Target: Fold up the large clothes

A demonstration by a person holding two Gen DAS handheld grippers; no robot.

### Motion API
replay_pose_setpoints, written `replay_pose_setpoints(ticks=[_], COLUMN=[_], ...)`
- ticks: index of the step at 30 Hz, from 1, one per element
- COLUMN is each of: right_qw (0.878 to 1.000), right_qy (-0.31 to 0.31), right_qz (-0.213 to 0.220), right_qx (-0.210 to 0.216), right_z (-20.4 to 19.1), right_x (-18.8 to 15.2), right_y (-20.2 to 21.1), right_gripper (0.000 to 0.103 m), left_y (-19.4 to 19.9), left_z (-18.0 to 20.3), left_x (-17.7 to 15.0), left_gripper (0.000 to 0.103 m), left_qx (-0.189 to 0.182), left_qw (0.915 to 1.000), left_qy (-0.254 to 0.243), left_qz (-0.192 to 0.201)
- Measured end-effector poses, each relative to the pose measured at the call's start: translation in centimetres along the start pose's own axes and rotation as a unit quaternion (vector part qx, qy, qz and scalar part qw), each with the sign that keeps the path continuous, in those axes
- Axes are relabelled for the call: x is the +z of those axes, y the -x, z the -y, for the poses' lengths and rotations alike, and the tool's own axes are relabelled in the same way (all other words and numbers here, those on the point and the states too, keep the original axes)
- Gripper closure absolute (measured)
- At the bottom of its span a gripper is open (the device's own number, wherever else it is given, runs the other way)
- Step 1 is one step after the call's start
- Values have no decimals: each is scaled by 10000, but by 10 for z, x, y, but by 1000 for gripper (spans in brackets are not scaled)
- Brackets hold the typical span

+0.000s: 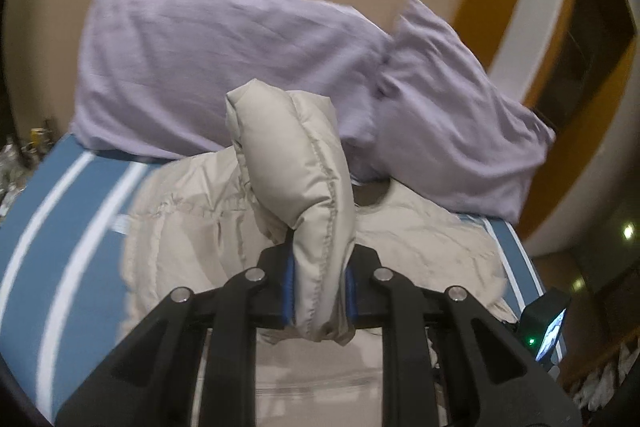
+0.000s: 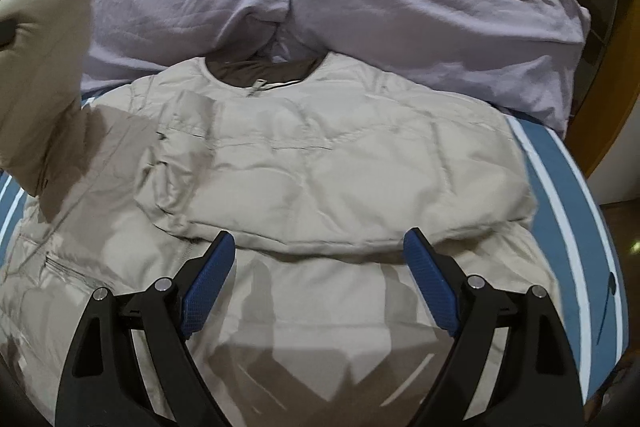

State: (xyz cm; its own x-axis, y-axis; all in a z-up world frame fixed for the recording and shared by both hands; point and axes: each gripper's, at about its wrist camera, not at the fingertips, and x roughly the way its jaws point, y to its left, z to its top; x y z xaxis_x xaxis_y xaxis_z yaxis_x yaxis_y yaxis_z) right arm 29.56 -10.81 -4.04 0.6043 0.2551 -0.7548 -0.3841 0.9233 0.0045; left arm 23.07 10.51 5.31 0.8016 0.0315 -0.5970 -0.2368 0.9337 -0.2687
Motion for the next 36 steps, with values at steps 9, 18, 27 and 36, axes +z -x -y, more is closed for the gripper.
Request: replay_pose_setpoints(ticks=[9,18,27,36], right_qw=[9996,9991,9992,9990], right_qy=[-191,-411,-403,-400], right_qz=[-35,-94,-73,8], right_qx=[-223,-101,-27,202], right_z=[39,51,50,35], right_x=[-15,-21,-24,-28], right_y=[-2,-7,-3,11], right_gripper=[15,15,12,12], left_y=[-67,-78,-71,-94], left_z=[60,79,75,61], left_x=[-45,-61,-48,-61], left_gripper=[84,67,52,52], left_qx=[-13,130,474,1268], left_qw=[9960,9904,9911,9811], left_qy=[-414,-915,-1065,-1347], left_qz=[-796,-1031,-647,-560])
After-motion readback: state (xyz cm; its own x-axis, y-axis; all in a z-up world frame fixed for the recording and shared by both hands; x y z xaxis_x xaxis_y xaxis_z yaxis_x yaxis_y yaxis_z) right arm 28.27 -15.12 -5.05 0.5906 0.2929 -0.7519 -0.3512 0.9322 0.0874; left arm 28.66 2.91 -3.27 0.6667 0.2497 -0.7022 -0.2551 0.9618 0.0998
